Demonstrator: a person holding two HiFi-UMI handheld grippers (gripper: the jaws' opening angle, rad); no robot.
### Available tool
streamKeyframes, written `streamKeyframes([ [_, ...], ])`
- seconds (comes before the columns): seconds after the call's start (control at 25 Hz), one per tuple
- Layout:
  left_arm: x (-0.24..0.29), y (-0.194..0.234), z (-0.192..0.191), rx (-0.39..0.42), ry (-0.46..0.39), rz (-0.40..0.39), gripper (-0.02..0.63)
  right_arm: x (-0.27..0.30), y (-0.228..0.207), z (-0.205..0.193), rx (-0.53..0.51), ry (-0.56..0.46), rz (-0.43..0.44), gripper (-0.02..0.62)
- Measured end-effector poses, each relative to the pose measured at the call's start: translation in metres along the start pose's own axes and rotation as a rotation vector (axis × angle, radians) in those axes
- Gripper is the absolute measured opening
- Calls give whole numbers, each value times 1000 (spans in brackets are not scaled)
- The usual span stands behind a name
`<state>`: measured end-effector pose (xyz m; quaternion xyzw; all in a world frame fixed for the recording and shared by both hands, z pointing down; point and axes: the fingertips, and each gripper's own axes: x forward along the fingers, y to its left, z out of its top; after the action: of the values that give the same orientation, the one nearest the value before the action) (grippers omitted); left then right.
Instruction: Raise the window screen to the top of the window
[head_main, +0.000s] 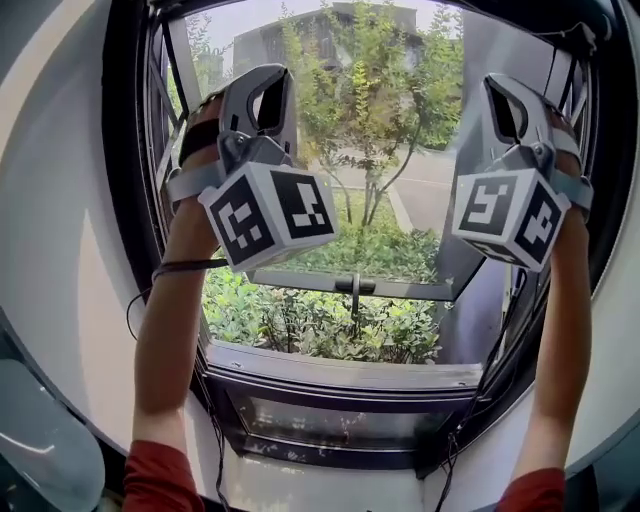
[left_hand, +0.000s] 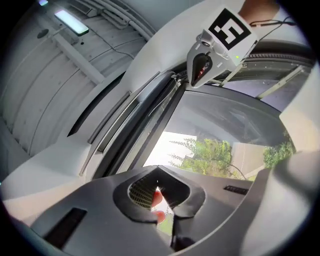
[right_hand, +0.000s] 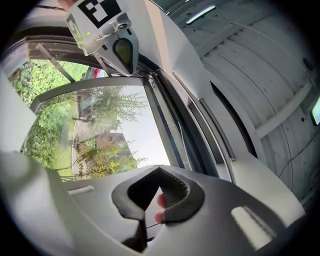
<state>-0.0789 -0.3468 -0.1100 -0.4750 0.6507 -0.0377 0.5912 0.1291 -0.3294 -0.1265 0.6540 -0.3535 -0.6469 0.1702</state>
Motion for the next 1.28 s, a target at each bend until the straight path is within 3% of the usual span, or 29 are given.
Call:
streamKeyframes([
  [0.68, -94, -98, -38, -420, 34, -122, 6, -97, 63, -23, 389, 47, 100, 9],
  [0.84, -121, -130, -53, -503, 93, -190, 6, -122, 86, -34, 494, 71, 141, 9],
  [1.28, -203, -186, -95, -667, 252, -280, 6, -202, 148, -53, 820, 135, 244, 9],
])
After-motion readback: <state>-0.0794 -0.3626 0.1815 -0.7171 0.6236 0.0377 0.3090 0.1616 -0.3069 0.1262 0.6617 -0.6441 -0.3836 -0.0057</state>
